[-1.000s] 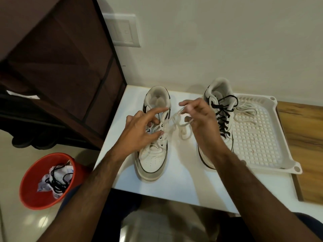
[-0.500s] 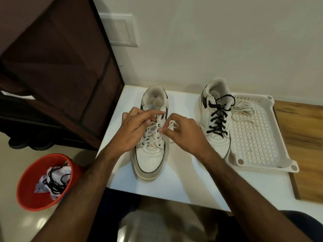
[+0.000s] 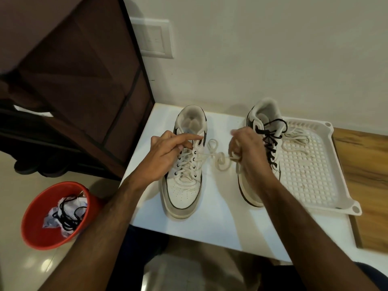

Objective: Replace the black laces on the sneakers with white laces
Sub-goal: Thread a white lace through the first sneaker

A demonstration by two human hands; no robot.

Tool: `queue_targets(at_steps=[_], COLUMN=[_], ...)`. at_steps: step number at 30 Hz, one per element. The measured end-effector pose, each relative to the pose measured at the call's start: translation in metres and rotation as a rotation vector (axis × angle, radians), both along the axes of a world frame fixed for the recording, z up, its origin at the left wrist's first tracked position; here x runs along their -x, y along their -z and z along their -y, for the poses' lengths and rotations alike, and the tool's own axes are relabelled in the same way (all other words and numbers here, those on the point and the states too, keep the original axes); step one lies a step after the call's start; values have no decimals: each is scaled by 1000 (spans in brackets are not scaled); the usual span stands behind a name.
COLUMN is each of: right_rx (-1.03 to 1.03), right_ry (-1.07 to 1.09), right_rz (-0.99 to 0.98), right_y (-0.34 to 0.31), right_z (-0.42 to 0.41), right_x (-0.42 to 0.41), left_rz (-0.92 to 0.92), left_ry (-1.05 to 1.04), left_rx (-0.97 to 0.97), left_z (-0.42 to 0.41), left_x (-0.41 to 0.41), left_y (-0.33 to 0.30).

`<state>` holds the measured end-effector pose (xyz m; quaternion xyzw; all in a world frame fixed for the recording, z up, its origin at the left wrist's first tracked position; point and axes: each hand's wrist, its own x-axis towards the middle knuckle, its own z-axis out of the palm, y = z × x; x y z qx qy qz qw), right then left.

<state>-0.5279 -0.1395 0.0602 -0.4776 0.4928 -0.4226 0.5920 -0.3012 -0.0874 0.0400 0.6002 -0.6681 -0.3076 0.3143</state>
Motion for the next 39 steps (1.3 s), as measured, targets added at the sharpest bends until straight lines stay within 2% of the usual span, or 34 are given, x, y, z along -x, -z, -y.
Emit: queue_targets(at_steps=[2, 3, 6, 12, 13, 15, 18, 20, 23, 24, 27, 30, 32, 35, 39], right_rx=[45, 83, 211, 418, 391, 246, 47, -14, 66, 69, -42, -160, -201, -210, -142], right_ry=[-163, -232, -347, -384, -393, -409, -476, -490, -573, -600, -588, -403, -308, -233, -204], right_rz=[-312, -397, -528, -792, -759, -549, -308, -307, -515, -531, -350, -73, 31, 90, 9], right_y=[7, 10, 14, 26, 23, 17, 10, 10, -1, -6, -14, -11, -8, -4, -6], right_z=[-7, -9, -11, -2, 1, 7, 7, 7, 13, 16, 22, 27, 28, 27, 26], right_x=[-10, -14, -21, -21, -20, -14, -7, -6, -1, 3, 19, 26, 23, 13, 12], left_rz=[-16, -16, 13, 141, 205, 328, 402, 440, 531, 563, 684, 756, 781, 833, 943], left_ry=[5, 8, 9, 8, 11, 24, 28, 35, 31, 25, 12, -87, -124, -110, -125], left_rx=[-8, -11, -6, 91, 128, 186, 202, 215, 260, 272, 281, 279, 342, 391, 312], left_z=[0, 0, 0, 0, -1, 0, 0, 0, -2, -2, -4, -6, -5, -5, -5], left_x=[0, 1, 2, 5, 6, 8, 9, 10, 12, 16, 36, 52, 56, 60, 65], left_y=[-1, -2, -2, -3, -3, -3, -2, -1, 1, 2, 3, 2, 0, 2, 3])
